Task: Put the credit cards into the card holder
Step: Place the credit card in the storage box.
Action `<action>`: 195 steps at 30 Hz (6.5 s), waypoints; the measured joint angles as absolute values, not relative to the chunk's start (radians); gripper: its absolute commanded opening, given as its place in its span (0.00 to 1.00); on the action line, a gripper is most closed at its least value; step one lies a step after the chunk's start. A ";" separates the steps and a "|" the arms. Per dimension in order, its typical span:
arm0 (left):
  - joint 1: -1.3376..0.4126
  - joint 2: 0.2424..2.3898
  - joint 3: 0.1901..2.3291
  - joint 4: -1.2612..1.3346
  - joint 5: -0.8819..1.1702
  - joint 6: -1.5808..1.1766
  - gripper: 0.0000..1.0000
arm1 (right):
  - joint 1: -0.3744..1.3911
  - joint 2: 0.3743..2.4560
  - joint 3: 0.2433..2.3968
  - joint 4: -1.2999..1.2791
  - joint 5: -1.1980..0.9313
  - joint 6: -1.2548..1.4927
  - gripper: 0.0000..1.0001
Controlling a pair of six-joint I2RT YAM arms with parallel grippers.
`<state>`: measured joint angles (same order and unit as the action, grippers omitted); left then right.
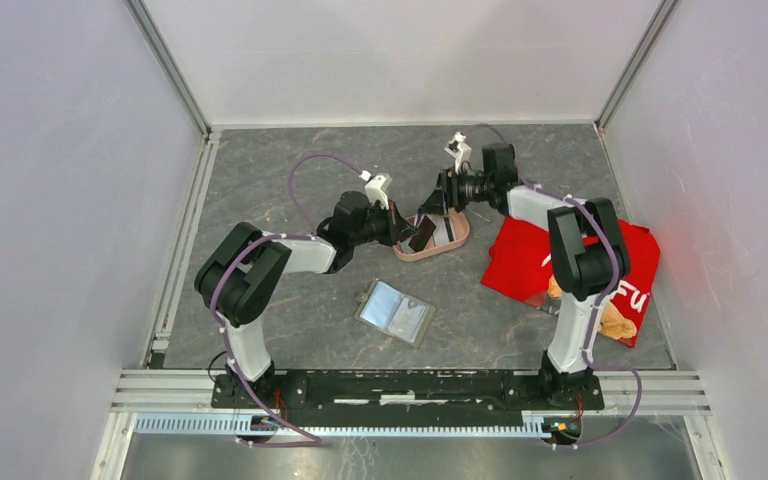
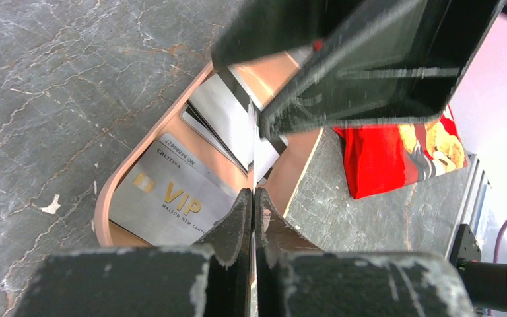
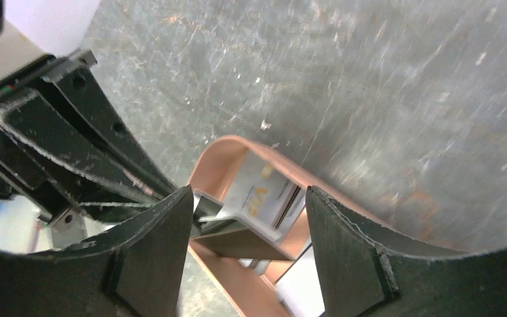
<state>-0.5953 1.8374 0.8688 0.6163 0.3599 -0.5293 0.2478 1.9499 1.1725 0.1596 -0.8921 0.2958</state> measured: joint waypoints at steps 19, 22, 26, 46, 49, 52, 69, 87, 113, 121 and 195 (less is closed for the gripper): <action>-0.595 1.854 0.902 0.632 0.405 -0.518 0.02 | 0.339 2.120 1.871 -1.124 -0.907 -1.650 0.48; -0.595 1.854 0.902 0.633 0.406 -0.509 0.02 | 0.364 2.133 1.873 -1.152 -0.906 -1.676 0.46; -0.597 1.854 0.902 0.637 0.406 -0.491 0.02 | 0.364 2.154 1.897 -1.178 -0.897 -1.681 0.45; -0.608 1.854 0.902 0.638 0.375 -0.429 0.03 | 0.360 2.165 1.917 -1.196 -0.859 -1.625 0.04; -0.608 1.854 0.902 0.633 0.366 -0.428 0.05 | 0.356 2.165 1.917 -1.206 -0.859 -1.624 0.00; -0.608 1.854 0.902 0.631 0.366 -0.428 0.18 | 0.355 2.165 1.918 -1.213 -0.859 -1.625 0.00; -0.592 1.846 0.888 0.668 0.344 -0.429 0.58 | 0.352 2.163 1.919 -1.174 -0.855 -1.591 0.00; -0.484 1.265 0.656 0.690 0.406 -0.428 0.99 | 0.307 1.782 1.618 -1.176 -0.996 -1.565 0.00; -0.912 0.893 0.396 0.441 0.508 -0.320 0.88 | 0.445 1.162 0.884 -1.238 -1.213 -1.994 0.00; -0.944 0.968 0.422 0.420 0.508 -0.260 0.89 | 0.445 1.164 0.883 -1.240 -1.213 -2.014 0.00; -0.493 1.987 1.117 0.430 0.582 -0.625 0.02 | 0.234 1.727 0.948 0.302 -0.700 0.443 0.85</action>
